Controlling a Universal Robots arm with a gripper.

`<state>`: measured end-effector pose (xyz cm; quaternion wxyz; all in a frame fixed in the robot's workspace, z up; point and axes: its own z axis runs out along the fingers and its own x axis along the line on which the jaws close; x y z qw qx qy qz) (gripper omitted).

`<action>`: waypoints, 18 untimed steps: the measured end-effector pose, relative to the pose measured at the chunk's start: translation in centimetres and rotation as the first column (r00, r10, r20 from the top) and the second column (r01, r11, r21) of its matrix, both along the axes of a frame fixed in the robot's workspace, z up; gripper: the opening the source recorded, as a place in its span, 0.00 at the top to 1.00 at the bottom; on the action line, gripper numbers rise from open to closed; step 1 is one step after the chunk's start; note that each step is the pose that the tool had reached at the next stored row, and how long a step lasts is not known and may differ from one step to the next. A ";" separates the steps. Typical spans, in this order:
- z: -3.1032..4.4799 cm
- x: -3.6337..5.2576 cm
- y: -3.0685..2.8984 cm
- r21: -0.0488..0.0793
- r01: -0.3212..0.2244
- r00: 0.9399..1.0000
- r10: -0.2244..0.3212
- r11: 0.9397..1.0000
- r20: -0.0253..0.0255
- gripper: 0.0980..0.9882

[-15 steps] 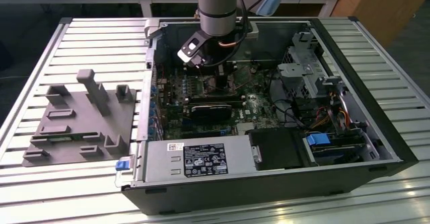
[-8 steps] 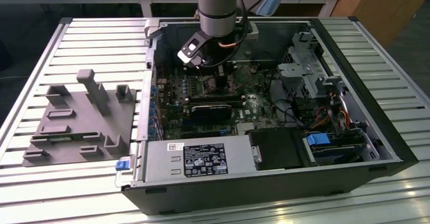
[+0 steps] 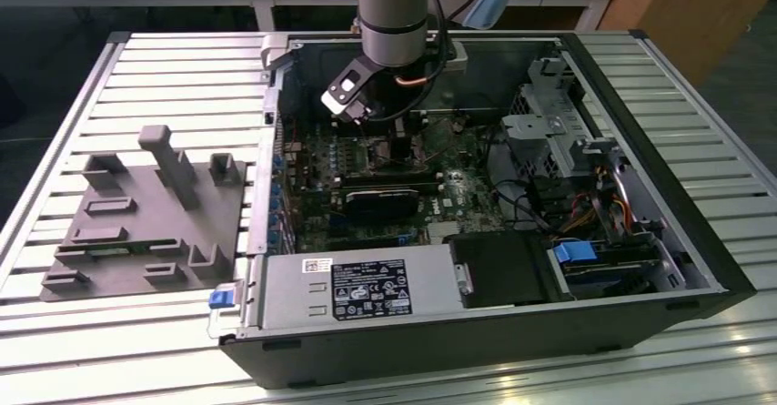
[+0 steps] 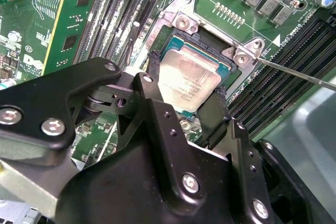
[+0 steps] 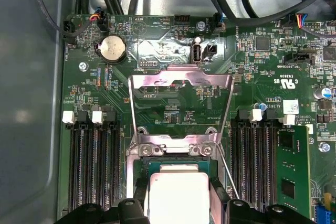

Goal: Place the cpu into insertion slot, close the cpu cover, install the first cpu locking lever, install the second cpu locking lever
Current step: 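Place the cpu into insertion slot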

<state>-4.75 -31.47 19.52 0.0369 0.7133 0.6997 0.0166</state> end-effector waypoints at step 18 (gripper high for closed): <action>1.20 0.02 0.00 0.000 0.000 1.000 0.000 1.000 0.000 0.42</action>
